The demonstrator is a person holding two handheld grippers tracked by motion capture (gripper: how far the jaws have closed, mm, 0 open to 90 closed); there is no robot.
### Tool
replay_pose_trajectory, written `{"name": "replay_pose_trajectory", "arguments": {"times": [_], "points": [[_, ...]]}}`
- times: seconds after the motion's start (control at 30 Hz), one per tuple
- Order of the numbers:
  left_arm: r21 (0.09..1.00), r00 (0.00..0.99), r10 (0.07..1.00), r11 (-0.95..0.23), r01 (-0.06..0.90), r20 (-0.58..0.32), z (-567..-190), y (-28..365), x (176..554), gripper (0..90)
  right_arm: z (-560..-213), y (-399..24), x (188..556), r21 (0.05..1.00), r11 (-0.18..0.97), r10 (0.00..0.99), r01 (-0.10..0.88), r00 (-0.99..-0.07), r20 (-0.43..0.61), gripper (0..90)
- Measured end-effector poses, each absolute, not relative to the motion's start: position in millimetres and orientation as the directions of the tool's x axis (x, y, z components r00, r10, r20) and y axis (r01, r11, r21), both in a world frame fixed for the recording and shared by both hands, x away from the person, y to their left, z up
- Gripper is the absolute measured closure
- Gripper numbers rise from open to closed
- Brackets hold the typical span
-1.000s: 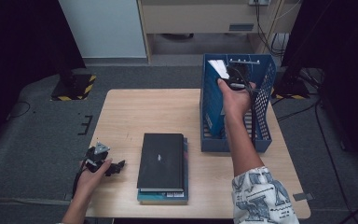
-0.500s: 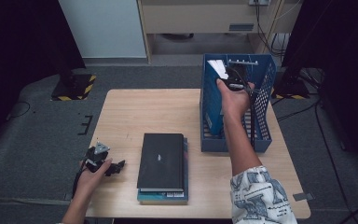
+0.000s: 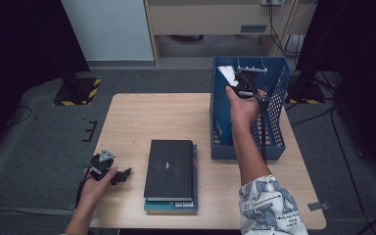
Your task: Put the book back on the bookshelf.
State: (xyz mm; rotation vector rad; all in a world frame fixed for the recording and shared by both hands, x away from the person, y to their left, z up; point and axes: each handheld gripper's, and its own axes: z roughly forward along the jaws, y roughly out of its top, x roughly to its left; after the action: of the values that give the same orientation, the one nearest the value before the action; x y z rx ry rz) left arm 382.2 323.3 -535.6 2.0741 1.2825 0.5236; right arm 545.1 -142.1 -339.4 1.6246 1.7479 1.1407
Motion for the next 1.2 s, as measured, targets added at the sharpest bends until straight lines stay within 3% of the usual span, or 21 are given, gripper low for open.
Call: {"name": "replay_pose_trajectory", "arguments": {"times": [0.87, 1.2], "points": [[0.692, 0.452, 0.892, -0.329, 0.642, 0.005, -535.3, 321.4, 382.2, 1.6, -346.7, -145.9, 535.5, 0.828, -0.084, 0.966, 0.555, -0.159, 0.205, 58.2], [0.692, 0.452, 0.892, -0.330, 0.642, 0.006, -535.3, 321.3, 382.2, 1.6, -350.2, -147.2, 530.7, 0.814, -0.115, 0.943, 0.570, -0.195, 0.270, 49.1]]}}
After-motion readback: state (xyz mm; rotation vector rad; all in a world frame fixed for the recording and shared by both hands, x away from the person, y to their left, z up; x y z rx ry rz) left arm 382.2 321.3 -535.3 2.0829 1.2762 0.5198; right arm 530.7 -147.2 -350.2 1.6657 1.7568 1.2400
